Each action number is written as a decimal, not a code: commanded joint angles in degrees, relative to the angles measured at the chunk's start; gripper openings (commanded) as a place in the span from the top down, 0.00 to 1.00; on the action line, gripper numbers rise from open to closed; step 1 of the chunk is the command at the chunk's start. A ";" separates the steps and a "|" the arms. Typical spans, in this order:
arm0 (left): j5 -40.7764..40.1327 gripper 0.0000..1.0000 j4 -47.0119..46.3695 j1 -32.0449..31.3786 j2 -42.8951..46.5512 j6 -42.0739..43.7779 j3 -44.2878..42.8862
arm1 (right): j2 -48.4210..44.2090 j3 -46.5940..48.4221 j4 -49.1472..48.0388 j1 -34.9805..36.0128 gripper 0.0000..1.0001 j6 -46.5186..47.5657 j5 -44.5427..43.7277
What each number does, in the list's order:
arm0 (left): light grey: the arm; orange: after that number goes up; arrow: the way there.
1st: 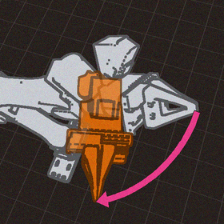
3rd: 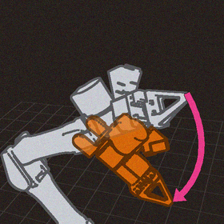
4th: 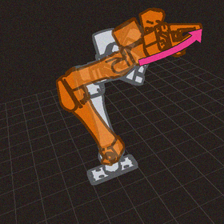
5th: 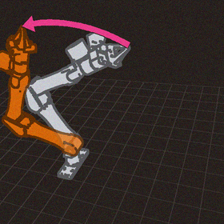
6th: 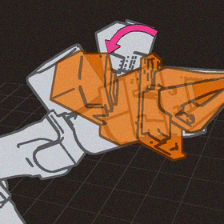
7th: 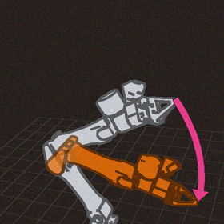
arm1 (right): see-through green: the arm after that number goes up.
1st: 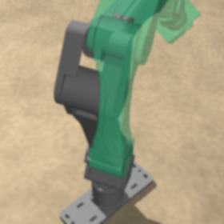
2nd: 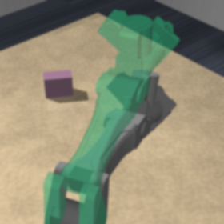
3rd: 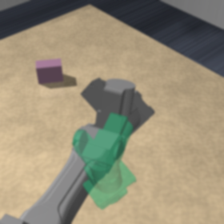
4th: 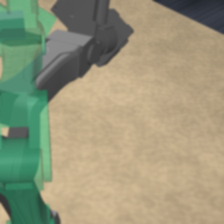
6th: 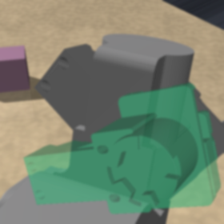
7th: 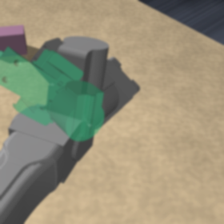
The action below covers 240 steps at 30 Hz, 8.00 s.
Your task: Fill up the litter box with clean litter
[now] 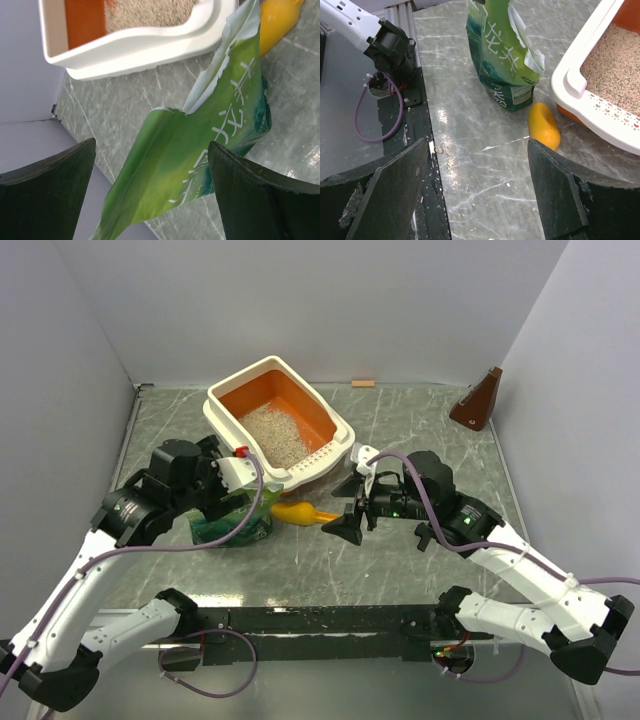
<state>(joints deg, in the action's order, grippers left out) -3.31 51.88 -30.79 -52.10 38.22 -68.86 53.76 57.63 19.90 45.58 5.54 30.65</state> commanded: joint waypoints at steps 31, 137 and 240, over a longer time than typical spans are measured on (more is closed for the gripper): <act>2.16 0.99 -24.19 3.28 26.16 -16.07 25.17 | 23.23 23.66 10.16 -0.85 0.61 -0.79 -3.94; -3.54 0.99 -27.27 -6.92 27.14 -15.72 24.74 | 47.14 45.64 20.35 8.73 0.32 17.41 3.71; -5.83 0.82 -34.12 -7.71 20.90 -17.56 26.06 | 34.03 12.42 12.00 -6.12 0.23 19.95 -11.41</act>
<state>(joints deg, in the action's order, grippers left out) -9.87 27.09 -38.09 -31.64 21.47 -41.41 83.44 72.01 32.64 41.30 24.40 23.09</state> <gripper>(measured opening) 0.122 0.782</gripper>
